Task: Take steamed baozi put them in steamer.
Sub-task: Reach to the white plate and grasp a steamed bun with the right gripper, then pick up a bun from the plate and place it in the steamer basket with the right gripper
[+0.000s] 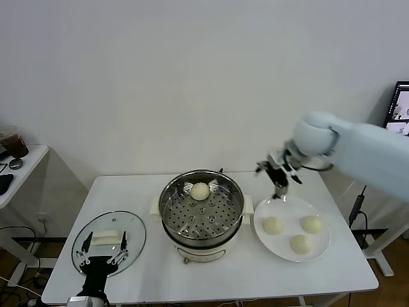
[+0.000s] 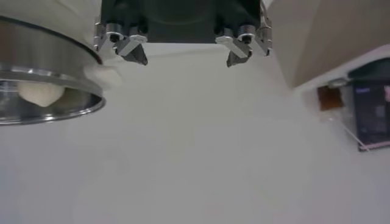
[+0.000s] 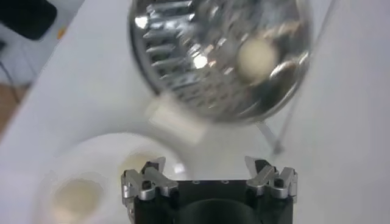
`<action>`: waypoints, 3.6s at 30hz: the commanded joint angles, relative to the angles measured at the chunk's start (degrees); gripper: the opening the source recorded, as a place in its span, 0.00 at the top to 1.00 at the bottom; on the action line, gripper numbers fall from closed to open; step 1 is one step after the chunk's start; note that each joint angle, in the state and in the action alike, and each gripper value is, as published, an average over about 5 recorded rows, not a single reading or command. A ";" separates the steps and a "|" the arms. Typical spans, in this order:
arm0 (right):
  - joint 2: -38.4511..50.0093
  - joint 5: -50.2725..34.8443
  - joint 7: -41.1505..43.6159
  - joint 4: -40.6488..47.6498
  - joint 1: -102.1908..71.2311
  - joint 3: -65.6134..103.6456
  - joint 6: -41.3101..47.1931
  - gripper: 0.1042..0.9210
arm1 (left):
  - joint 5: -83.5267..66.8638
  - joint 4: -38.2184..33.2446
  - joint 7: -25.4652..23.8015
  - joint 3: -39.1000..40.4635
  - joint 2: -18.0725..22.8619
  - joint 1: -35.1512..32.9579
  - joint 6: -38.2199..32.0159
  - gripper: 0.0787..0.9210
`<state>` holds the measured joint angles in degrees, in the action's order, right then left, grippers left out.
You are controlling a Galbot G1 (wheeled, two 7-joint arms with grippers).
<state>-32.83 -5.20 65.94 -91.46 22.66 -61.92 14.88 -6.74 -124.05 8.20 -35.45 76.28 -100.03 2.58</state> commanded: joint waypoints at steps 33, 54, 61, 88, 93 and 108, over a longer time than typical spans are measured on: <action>-15.28 19.54 -1.13 22.27 -27.95 20.03 -3.42 0.12 | 0.99 -0.39 -4.50 -1.84 0.63 0.11 3.12 0.12; -13.88 19.47 0.52 20.45 -27.48 19.78 -1.89 0.43 | 1.09 -0.61 -4.18 -1.73 0.74 -0.04 3.22 0.12; -9.12 13.94 1.92 15.46 -21.30 17.75 -0.43 0.55 | 1.22 -0.97 -4.23 -1.67 0.40 0.03 3.32 0.12; -29.45 -25.91 -10.64 3.63 16.82 -11.23 19.60 0.57 | 0.63 -2.18 -3.60 -0.45 -0.18 2.68 3.70 0.12; -36.92 -26.69 -14.09 8.42 11.62 -10.30 22.65 0.57 | 0.62 -2.38 -3.65 -1.08 0.15 2.87 3.76 0.12; -46.92 -25.76 -18.57 18.82 2.98 -9.42 26.79 0.56 | 0.87 -2.47 -3.58 -2.06 0.81 3.13 3.46 0.12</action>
<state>-70.01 -29.49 51.28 -79.65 31.10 -71.02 37.92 -6.00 -126.53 4.60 -37.40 77.00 -96.94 6.11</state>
